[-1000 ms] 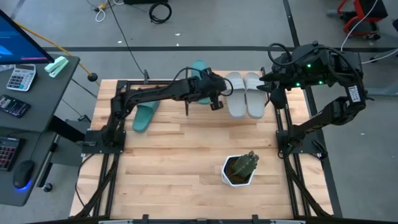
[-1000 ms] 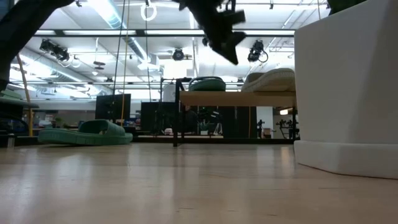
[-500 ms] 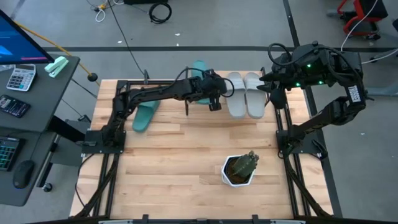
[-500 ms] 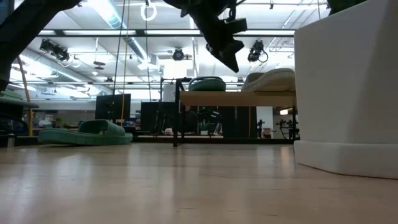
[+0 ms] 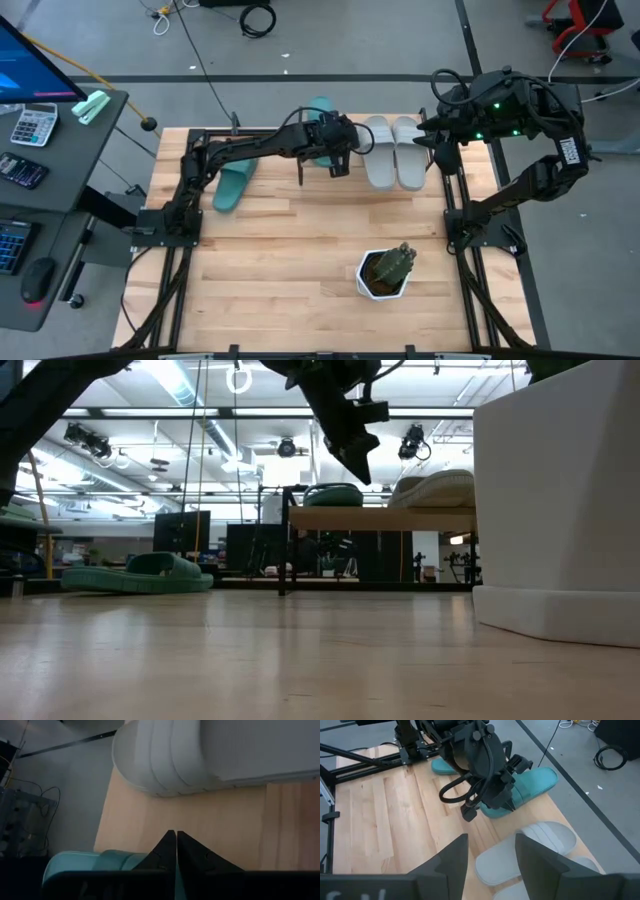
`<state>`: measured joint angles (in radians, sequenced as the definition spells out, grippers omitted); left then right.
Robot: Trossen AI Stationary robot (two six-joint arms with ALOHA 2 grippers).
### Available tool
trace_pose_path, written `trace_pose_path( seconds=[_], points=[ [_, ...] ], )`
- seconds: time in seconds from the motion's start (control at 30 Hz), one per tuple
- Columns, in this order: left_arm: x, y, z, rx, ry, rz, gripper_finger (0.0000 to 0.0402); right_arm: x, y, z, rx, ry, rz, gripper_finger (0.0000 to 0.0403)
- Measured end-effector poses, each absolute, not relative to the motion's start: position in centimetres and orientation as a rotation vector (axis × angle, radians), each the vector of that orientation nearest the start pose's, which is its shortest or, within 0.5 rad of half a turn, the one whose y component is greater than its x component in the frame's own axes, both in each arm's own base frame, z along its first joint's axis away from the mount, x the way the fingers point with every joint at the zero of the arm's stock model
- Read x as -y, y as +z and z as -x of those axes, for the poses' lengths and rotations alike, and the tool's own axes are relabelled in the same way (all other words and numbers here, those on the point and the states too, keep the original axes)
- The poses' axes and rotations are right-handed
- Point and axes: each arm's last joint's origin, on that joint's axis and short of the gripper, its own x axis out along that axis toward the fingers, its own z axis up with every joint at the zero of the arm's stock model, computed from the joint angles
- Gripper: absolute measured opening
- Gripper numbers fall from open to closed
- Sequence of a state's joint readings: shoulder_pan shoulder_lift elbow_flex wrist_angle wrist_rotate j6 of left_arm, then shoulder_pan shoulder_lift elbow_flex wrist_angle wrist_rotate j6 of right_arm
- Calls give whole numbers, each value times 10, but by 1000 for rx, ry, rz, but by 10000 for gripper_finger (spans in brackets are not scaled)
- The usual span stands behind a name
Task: Pick and place slides into the shelf
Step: Put the right green slipper on the shelf, then put the green slipper on the shelf
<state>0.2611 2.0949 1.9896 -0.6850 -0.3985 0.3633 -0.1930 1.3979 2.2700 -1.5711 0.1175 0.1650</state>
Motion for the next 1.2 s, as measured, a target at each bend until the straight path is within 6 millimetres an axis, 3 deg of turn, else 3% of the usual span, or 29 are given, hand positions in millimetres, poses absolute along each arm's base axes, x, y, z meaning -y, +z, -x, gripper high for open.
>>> trace_pose_path(
  seconds=[0.7, 1.07, 1.2],
  points=[
    [-124, 293, -442, -1055, 536, -470, 25, 34, 528, -156, -673, -359, -195, 170],
    [-123, 307, -434, -1041, 556, -468, 28, 34, 528, -157, -674, -359, -194, 170],
    [-122, 329, -424, -1040, 595, -420, 29, 34, 528, -157, -674, -359, -193, 170]
  ],
)
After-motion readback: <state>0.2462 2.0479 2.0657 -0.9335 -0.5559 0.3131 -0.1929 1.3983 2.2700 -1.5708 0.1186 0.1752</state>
